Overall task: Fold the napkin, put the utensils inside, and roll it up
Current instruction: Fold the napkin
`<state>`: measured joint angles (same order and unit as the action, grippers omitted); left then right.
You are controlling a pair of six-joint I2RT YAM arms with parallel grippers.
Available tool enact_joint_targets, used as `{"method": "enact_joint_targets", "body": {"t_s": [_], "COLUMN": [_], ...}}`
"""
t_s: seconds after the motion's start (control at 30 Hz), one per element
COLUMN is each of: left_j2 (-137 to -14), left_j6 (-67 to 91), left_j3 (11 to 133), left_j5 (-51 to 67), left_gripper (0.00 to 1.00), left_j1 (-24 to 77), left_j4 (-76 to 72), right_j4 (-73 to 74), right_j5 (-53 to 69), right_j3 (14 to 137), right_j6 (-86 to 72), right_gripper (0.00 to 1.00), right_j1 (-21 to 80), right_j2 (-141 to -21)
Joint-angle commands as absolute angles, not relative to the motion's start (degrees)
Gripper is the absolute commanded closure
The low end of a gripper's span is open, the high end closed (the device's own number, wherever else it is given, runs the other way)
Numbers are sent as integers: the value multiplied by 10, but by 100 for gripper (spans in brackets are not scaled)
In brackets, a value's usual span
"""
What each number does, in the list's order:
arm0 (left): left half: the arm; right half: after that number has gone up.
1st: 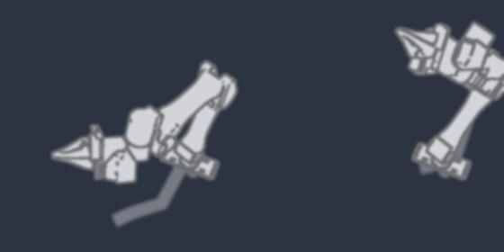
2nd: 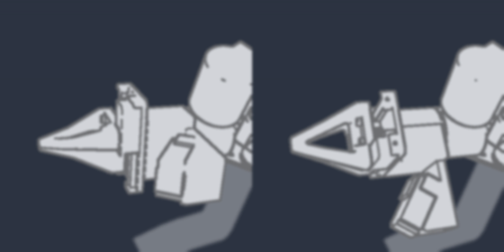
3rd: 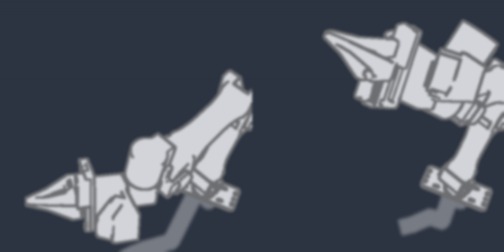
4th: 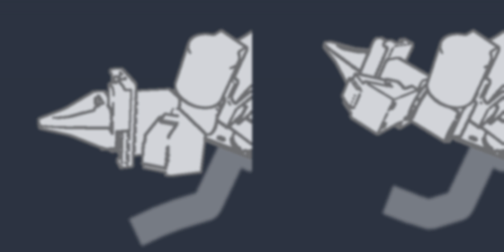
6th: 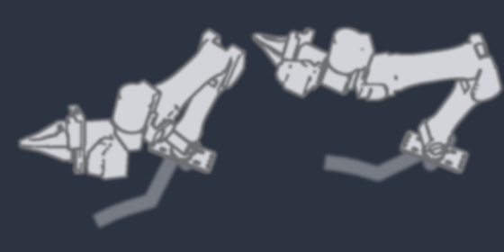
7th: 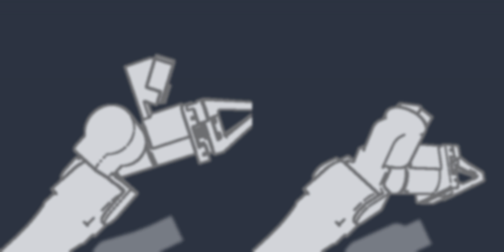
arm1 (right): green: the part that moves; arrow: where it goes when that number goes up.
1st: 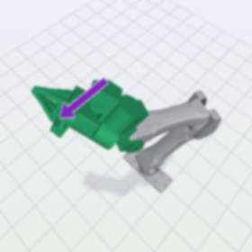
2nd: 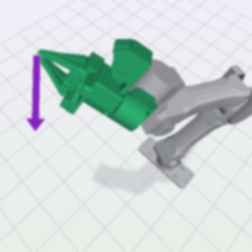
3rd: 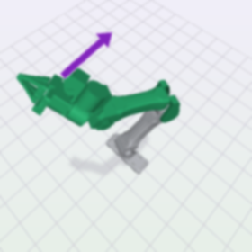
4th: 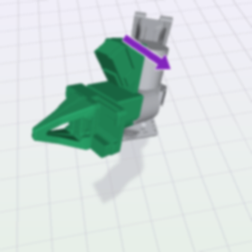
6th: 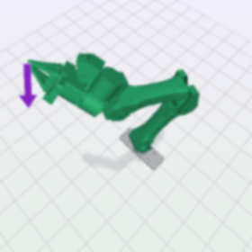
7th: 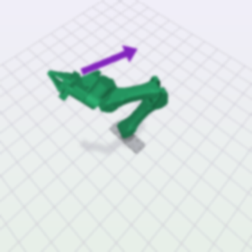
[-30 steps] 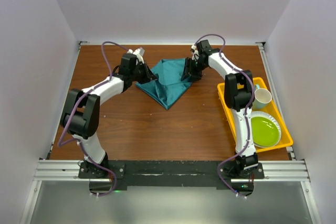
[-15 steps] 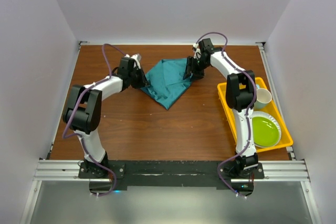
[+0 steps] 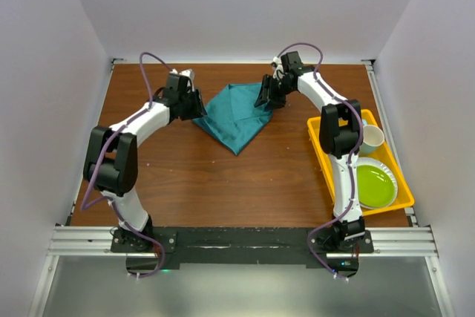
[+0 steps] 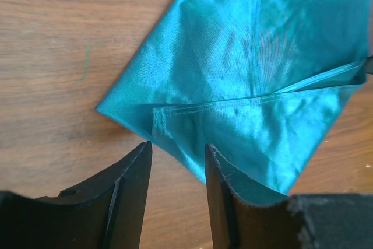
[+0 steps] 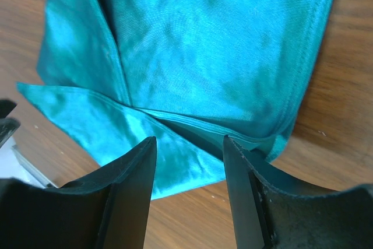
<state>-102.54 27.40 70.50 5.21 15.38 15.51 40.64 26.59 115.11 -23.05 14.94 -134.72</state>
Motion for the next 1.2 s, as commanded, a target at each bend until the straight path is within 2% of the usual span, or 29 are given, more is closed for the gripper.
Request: {"method": "enact_joint_targets", "body": {"t_s": [0.0, 0.07, 0.1, 0.37, 0.5, 0.83, 0.97, 1.17], "left_j2": [-971, -988, -997, -1092, -1136, -1170, -1157, -1130], "left_j6": [293, 316, 345, 427, 467, 452, 431, 410], "left_j3": [722, 742, 752, 858, 910, 927, 917, 894], "left_j5": [66, 59, 44, -61, -94, -121, -109, -79], "left_gripper": [53, 40, 37, 40, 45, 56, 73, 87], "left_j1": [152, 156, 157, 205, 223, 227, 227, 227], "left_j4": [157, 189, 236, 351, 418, 406, 373, 326], "right_j4": [375, 381, 381, 388, 400, 423, 432, 445], "right_j5": [301, 301, 301, 291, 279, 262, 257, 251], "right_j3": [1188, 1196, 1202, 1210, 1212, 1227, 1232, 1221], "right_j6": [-253, -254, -255, -246, -236, -214, -203, -185], "right_gripper": [46, 45, 45, 43, 43, 41, 41, 42], "right_j1": [148, 147, 147, 148, 148, 148, 147, 146], "right_j2": [-1328, -1339, -1345, -1358, -1360, -1382, -1386, -1386]}}
